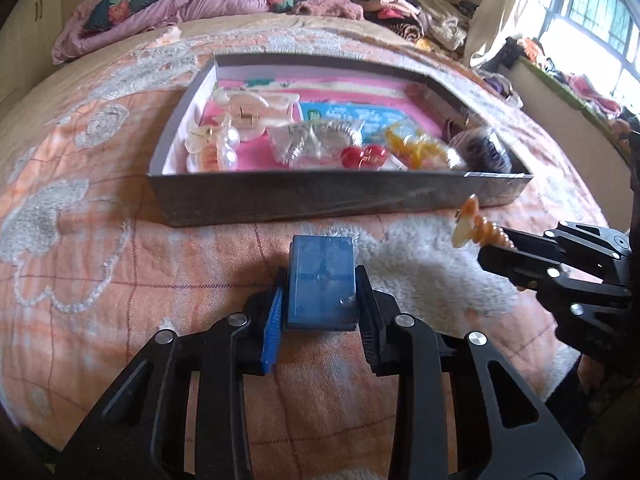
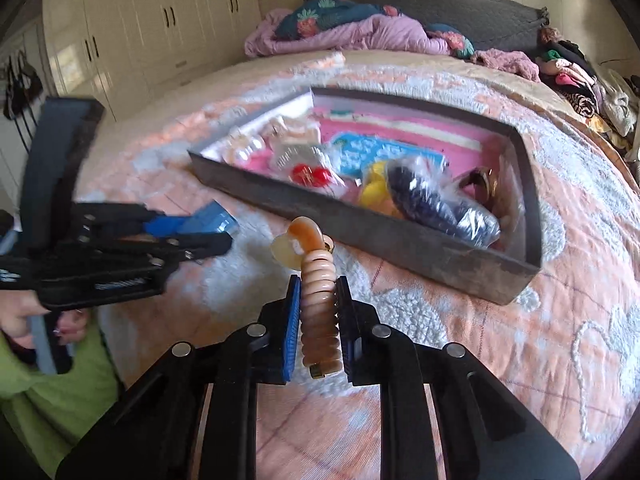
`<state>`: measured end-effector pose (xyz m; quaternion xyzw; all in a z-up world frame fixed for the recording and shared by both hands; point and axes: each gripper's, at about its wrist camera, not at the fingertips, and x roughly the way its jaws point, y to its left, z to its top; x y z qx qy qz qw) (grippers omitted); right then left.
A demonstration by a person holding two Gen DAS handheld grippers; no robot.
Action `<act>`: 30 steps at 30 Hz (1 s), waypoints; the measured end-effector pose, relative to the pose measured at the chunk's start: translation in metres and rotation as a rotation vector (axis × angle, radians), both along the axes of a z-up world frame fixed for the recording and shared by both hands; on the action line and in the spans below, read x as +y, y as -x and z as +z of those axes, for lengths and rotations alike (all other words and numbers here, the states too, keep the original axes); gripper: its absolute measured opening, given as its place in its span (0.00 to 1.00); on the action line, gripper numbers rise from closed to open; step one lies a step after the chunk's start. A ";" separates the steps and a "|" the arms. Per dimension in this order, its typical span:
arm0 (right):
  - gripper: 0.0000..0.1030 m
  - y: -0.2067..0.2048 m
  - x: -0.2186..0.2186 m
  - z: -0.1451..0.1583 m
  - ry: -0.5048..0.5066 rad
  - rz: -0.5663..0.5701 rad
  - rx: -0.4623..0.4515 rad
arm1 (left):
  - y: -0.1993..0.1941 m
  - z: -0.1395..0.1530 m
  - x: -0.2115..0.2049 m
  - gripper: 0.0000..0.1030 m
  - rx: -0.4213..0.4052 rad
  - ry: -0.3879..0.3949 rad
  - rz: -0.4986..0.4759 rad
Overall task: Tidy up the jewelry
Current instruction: 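Grasp the orange coiled hair tie with the right tool while the left tool grasps the blue case, then carry both items into the box and open the right tool to drop the hair tie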
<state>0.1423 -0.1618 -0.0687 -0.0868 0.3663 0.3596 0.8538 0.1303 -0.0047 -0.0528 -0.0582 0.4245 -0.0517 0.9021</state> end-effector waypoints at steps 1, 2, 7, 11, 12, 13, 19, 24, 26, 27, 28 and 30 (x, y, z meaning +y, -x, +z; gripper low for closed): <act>0.16 0.004 -0.002 0.007 -0.021 0.004 -0.011 | 0.004 0.007 0.001 0.24 -0.020 0.003 0.001; 0.16 0.006 -0.004 0.014 -0.039 0.006 -0.024 | 0.006 0.014 0.002 0.24 -0.037 0.005 0.001; 0.16 0.012 -0.017 0.043 -0.112 -0.021 -0.087 | 0.010 0.046 0.008 0.24 -0.114 0.024 0.014; 0.16 0.009 -0.028 0.061 -0.156 -0.067 -0.119 | 0.006 0.064 0.010 0.24 -0.151 0.031 0.031; 0.16 0.007 -0.031 0.065 -0.167 -0.078 -0.122 | 0.004 0.068 0.010 0.24 -0.161 0.031 0.034; 0.16 0.006 -0.034 0.069 -0.174 -0.090 -0.128 | 0.002 0.071 0.011 0.24 -0.169 0.031 0.036; 0.16 -0.005 -0.048 0.083 -0.201 -0.143 -0.157 | -0.010 0.080 0.011 0.24 -0.190 0.027 0.036; 0.16 -0.015 -0.059 0.095 -0.220 -0.178 -0.186 | -0.018 0.083 0.006 0.24 -0.198 0.024 0.030; 0.16 -0.018 -0.062 0.096 -0.222 -0.186 -0.190 | -0.022 0.083 0.004 0.24 -0.198 0.024 0.027; 0.16 -0.020 -0.063 0.097 -0.222 -0.194 -0.194 | -0.023 0.084 0.004 0.24 -0.198 0.026 0.026; 0.16 -0.022 -0.064 0.098 -0.224 -0.198 -0.193 | -0.026 0.084 0.002 0.24 -0.199 0.025 0.025; 0.16 -0.027 -0.065 0.099 -0.226 -0.204 -0.190 | -0.029 0.084 0.001 0.24 -0.199 0.024 0.022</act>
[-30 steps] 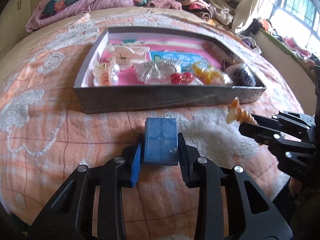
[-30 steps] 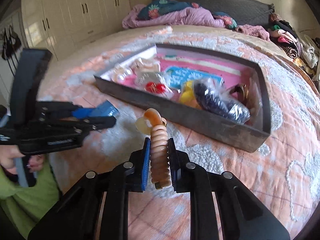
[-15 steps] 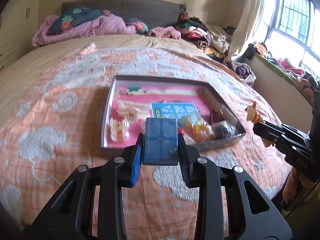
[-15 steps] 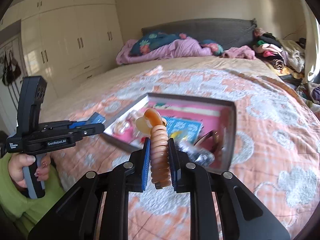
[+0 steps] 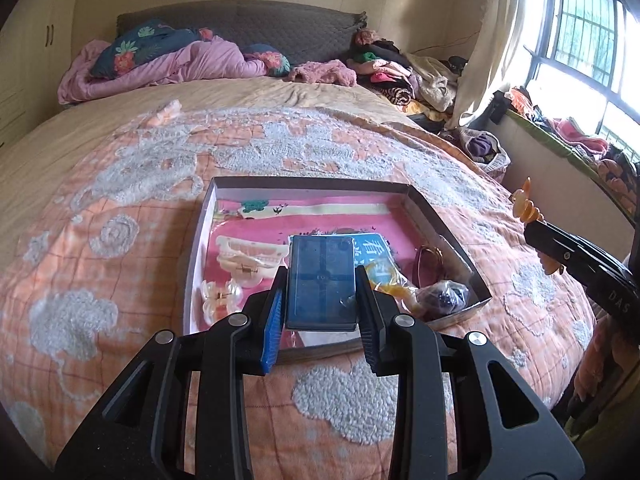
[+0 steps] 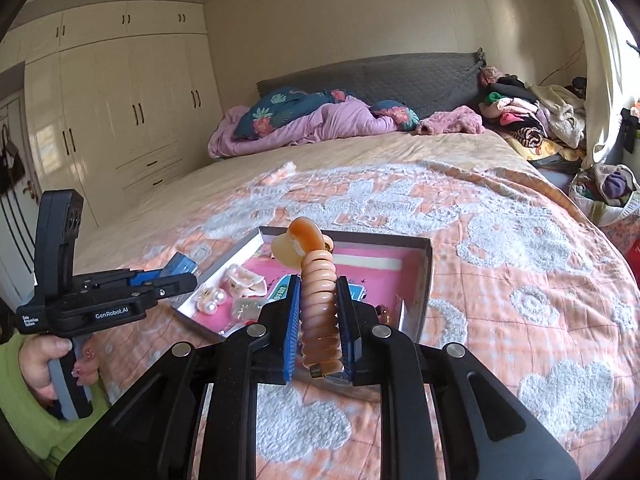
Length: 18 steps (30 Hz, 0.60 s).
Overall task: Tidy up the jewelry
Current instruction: 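Carry both items into the box and open the right tool to drop the hair tie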
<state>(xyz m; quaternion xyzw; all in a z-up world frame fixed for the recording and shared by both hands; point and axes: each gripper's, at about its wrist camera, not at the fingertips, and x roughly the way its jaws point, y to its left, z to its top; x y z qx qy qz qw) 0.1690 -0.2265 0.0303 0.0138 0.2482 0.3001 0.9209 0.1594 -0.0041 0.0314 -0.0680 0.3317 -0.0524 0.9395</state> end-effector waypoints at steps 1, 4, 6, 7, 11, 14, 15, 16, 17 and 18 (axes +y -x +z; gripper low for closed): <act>0.16 -0.001 0.000 -0.001 0.002 -0.004 0.001 | -0.002 0.000 -0.001 0.24 0.002 0.000 -0.001; 0.16 -0.008 0.000 -0.003 -0.002 -0.015 0.018 | -0.007 -0.002 -0.003 0.24 0.008 -0.006 -0.003; 0.16 -0.015 -0.001 -0.004 -0.009 -0.018 0.036 | -0.012 -0.006 -0.003 0.24 0.019 -0.008 0.000; 0.16 -0.019 -0.001 -0.005 -0.011 -0.022 0.048 | -0.014 -0.009 -0.003 0.24 0.026 -0.010 0.001; 0.16 -0.030 0.004 -0.015 -0.001 -0.030 0.082 | -0.021 -0.018 -0.002 0.24 0.049 -0.016 0.010; 0.16 -0.038 0.007 -0.024 0.015 -0.037 0.107 | -0.025 -0.024 -0.002 0.24 0.061 -0.023 0.015; 0.16 -0.040 0.009 -0.028 0.021 -0.040 0.113 | -0.026 -0.026 -0.002 0.24 0.063 -0.026 0.017; 0.16 -0.043 0.010 -0.030 0.028 -0.042 0.119 | -0.027 -0.027 -0.002 0.24 0.066 -0.031 0.018; 0.16 -0.044 0.012 -0.032 0.039 -0.045 0.122 | -0.027 -0.029 -0.002 0.24 0.068 -0.033 0.019; 0.16 -0.046 0.013 -0.034 0.046 -0.045 0.122 | -0.027 -0.030 -0.002 0.24 0.069 -0.034 0.020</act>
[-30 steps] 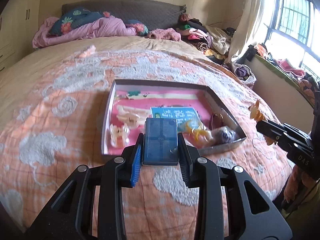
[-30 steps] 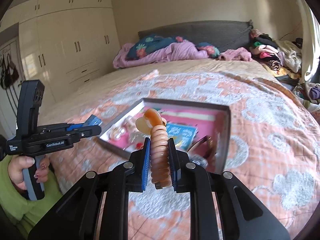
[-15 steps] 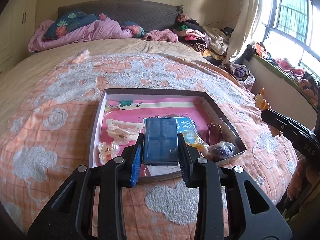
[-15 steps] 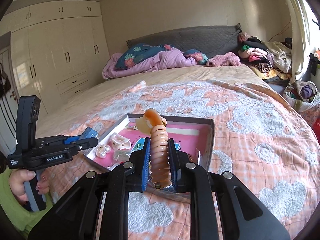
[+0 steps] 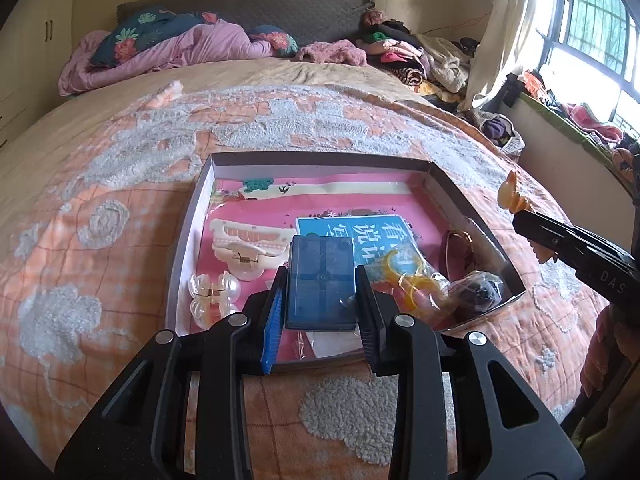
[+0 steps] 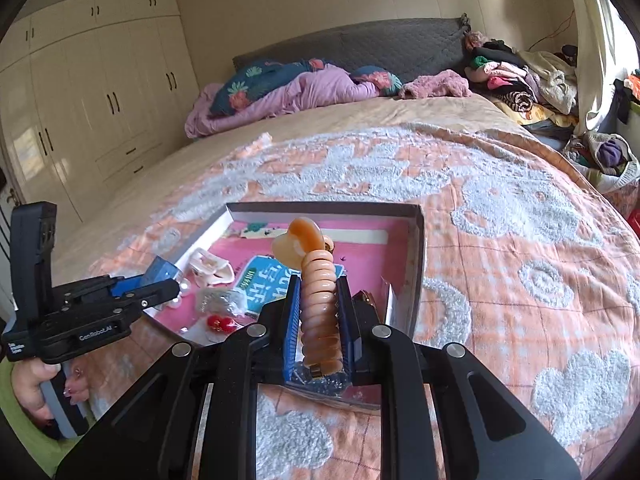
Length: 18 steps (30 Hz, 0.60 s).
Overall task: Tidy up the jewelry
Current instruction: 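Carry both items into the box and open the right tool to drop the hair tie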
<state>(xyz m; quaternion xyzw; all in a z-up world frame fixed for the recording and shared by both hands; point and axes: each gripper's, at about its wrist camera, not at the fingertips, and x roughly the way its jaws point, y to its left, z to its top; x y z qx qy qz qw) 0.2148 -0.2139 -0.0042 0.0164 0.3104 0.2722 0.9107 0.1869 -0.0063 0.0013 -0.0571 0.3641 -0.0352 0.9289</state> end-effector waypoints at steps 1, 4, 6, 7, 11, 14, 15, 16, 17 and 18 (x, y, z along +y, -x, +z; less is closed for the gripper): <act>0.16 -0.002 0.002 -0.002 0.009 0.000 0.004 | -0.001 -0.001 0.000 0.24 0.002 0.000 0.000; 0.16 -0.009 0.005 -0.007 0.013 0.001 0.016 | -0.002 -0.004 0.000 0.24 0.006 -0.003 0.003; 0.16 -0.013 0.007 -0.008 0.015 -0.001 0.020 | -0.003 -0.005 0.000 0.24 0.007 0.000 0.001; 0.16 -0.015 0.007 -0.007 0.013 0.000 0.022 | -0.003 -0.006 -0.001 0.24 0.009 -0.002 -0.001; 0.16 -0.023 0.011 -0.005 0.004 0.000 0.027 | -0.006 -0.008 -0.003 0.24 0.014 -0.005 -0.007; 0.16 -0.025 0.015 -0.009 0.003 0.010 0.035 | -0.009 -0.010 -0.003 0.24 0.019 -0.004 -0.004; 0.16 -0.024 0.016 -0.012 0.008 0.009 0.038 | -0.009 -0.011 -0.002 0.24 0.021 -0.005 -0.003; 0.16 -0.024 0.016 -0.015 0.014 0.009 0.043 | -0.011 -0.012 -0.001 0.24 0.024 -0.005 -0.002; 0.16 -0.024 0.016 -0.018 0.017 0.009 0.049 | -0.012 -0.013 -0.001 0.24 0.026 -0.006 -0.001; 0.16 -0.025 0.016 -0.021 0.019 0.008 0.055 | -0.013 -0.015 -0.001 0.24 0.029 -0.006 0.000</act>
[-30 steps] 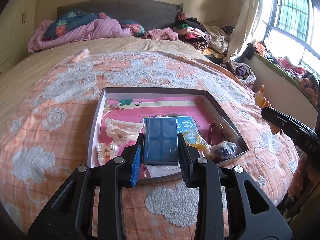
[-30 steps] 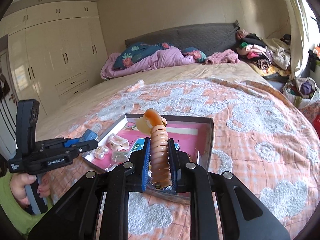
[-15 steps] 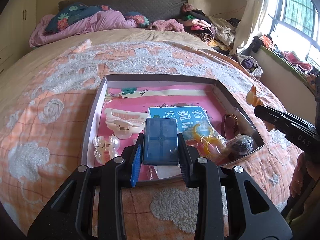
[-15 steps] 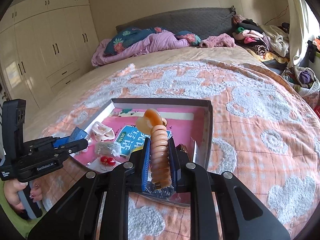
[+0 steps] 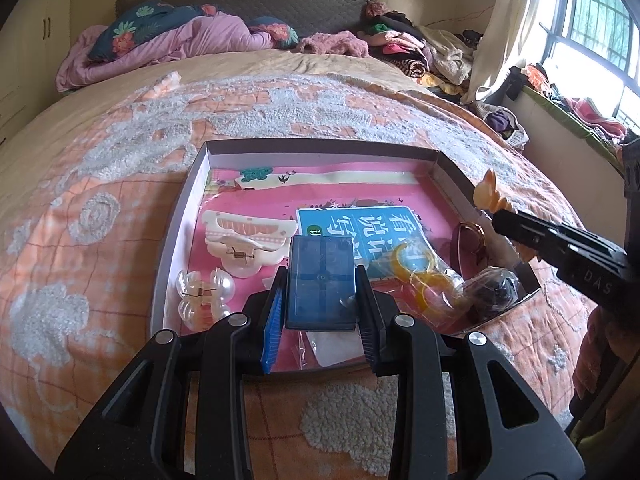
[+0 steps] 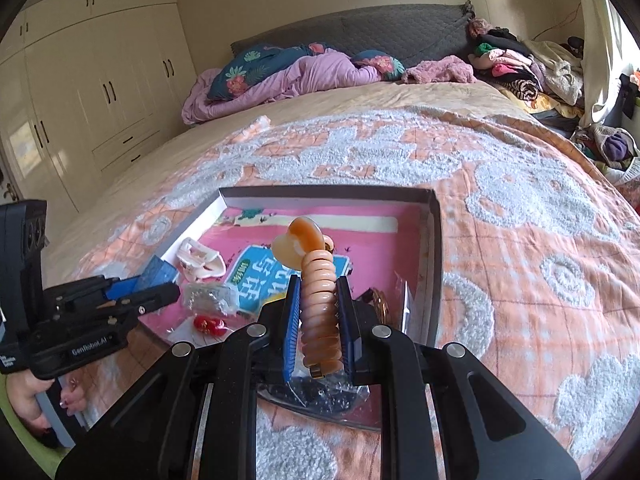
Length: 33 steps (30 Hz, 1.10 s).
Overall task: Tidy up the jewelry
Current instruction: 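Carry both items into the box and open the right tool to drop the hair tie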
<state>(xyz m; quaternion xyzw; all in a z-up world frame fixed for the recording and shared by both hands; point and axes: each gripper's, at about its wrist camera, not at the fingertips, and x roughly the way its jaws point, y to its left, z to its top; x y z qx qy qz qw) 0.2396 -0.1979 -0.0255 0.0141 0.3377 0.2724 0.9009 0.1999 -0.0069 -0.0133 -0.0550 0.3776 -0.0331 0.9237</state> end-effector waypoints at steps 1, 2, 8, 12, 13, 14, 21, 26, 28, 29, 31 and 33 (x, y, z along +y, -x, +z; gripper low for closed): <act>0.16 0.000 0.000 -0.002 0.002 -0.001 0.004 | -0.001 -0.001 0.000 0.24 0.002 0.000 0.001; 0.16 0.000 0.000 -0.004 0.005 -0.002 0.008 | -0.002 -0.003 0.000 0.24 0.006 -0.003 0.002; 0.16 -0.003 -0.002 -0.014 0.018 -0.020 0.018 | -0.004 -0.010 0.000 0.24 0.021 -0.003 0.005; 0.16 -0.003 -0.002 -0.018 0.021 -0.017 0.026 | -0.005 -0.014 -0.001 0.24 0.030 -0.005 0.003; 0.16 -0.003 -0.001 -0.020 0.023 -0.014 0.030 | -0.005 -0.015 -0.001 0.24 0.032 -0.005 0.003; 0.16 -0.003 -0.001 -0.021 0.026 -0.014 0.032 | -0.006 -0.016 -0.002 0.24 0.035 -0.005 0.003; 0.18 -0.010 -0.003 -0.029 0.020 -0.016 0.080 | -0.006 -0.021 -0.002 0.24 0.046 -0.005 0.005; 0.19 -0.010 -0.002 -0.031 0.014 -0.014 0.091 | -0.006 -0.021 -0.001 0.24 0.046 -0.005 0.004; 0.22 -0.009 -0.003 -0.030 0.009 -0.016 0.090 | -0.006 -0.021 -0.001 0.24 0.046 -0.005 0.005; 0.25 -0.008 -0.004 -0.030 0.007 -0.018 0.089 | -0.006 -0.021 -0.001 0.24 0.047 -0.005 0.004; 0.29 -0.006 -0.005 -0.029 0.005 -0.019 0.088 | -0.006 -0.021 -0.001 0.24 0.047 -0.003 0.005; 0.32 -0.004 -0.007 -0.028 0.000 -0.024 0.085 | -0.006 -0.022 -0.001 0.24 0.046 -0.006 0.004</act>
